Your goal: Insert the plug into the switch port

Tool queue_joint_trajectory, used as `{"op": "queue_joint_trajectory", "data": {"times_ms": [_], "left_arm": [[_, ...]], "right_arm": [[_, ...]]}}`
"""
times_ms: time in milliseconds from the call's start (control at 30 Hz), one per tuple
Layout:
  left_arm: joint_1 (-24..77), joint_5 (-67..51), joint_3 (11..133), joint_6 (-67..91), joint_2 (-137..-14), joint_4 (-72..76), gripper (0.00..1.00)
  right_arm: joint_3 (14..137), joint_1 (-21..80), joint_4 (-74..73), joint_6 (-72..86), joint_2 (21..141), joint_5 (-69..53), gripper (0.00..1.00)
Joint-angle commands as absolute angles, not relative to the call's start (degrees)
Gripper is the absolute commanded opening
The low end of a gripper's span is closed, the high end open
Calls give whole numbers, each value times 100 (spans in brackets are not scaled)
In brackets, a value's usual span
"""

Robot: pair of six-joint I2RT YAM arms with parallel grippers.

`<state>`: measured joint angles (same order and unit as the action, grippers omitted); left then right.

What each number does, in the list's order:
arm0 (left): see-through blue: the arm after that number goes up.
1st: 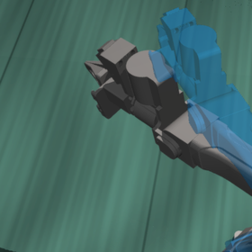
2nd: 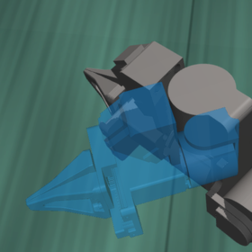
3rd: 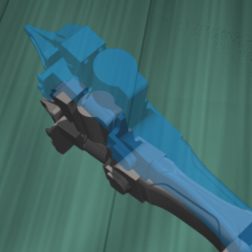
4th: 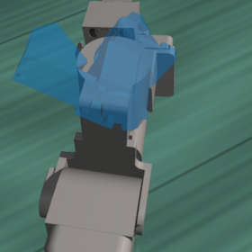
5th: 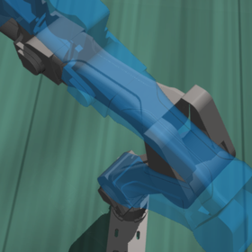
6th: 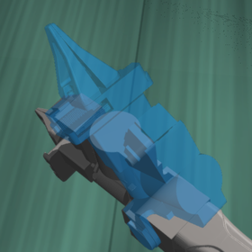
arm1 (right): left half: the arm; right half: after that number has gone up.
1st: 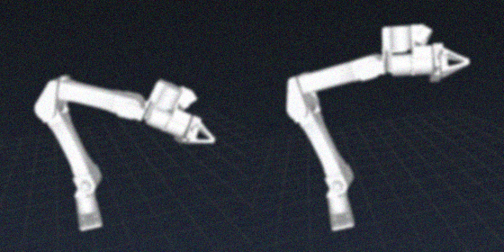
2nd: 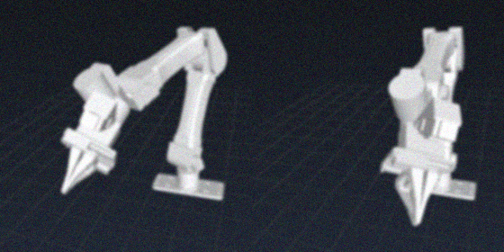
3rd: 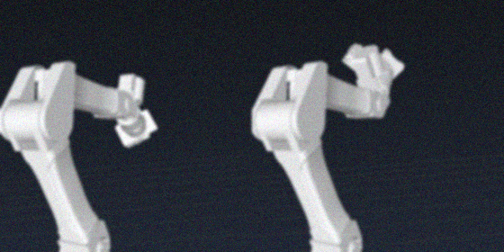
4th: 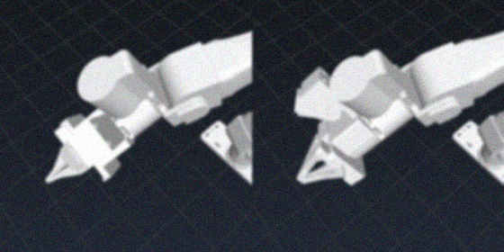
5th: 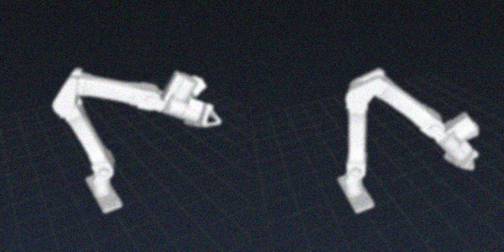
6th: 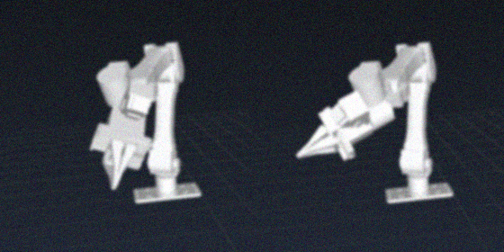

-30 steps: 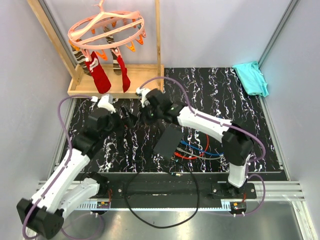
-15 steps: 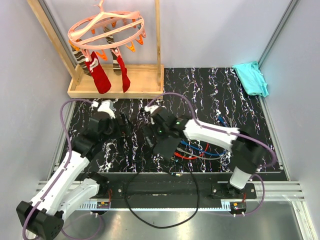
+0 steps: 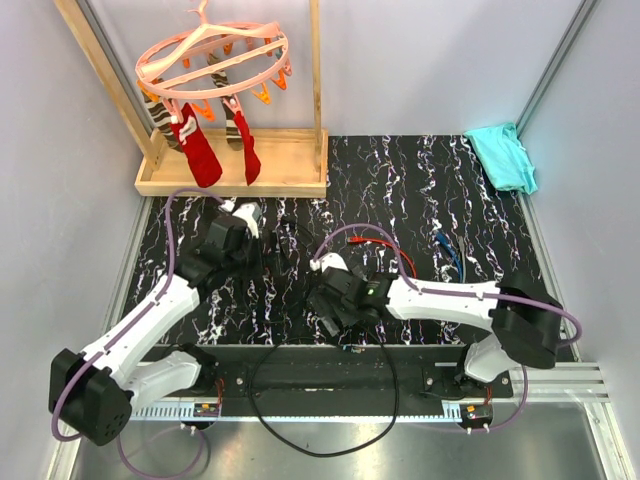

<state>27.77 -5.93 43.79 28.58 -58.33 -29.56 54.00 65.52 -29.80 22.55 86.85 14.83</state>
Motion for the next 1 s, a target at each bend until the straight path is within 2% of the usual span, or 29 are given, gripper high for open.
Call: {"op": "queue_joint_trajectory", "data": {"times_ms": [0,167,300,433,467,667,800,967], "left_arm": [[2716,-168,4825,2584,-5915,-2689,98],[2619,-53,4843,2426,-5933,-2786,98],[2610,-149,4808,2329,-5924,-2804,98],[2610,-439,4843,2171,-6003,-2743,98],[2610,-683,4851,2101,-6064,-2664,98],[2672,-1677,5053,2126,-6599,-2243,98],[2917,-1933,5369,2267,-7135,-1882,98],[3155,-1907,6132,2241,-8260,-1294,99]], "right_arm": [[5642,6741,-3049,2671,9209,2311,100],[5730,6732,-3514,2926,9711,2908,100],[5766,6373,-3867,3032,9546,2970,100],[5748,5434,-4341,3049,9308,3076,100],[5705,4979,-4272,2971,9142,2980,100],[5844,3772,-3859,2154,9114,2962,100],[6108,3315,-3683,1626,8834,1981,100],[6179,2384,-3182,2556,8341,907,100]]}}
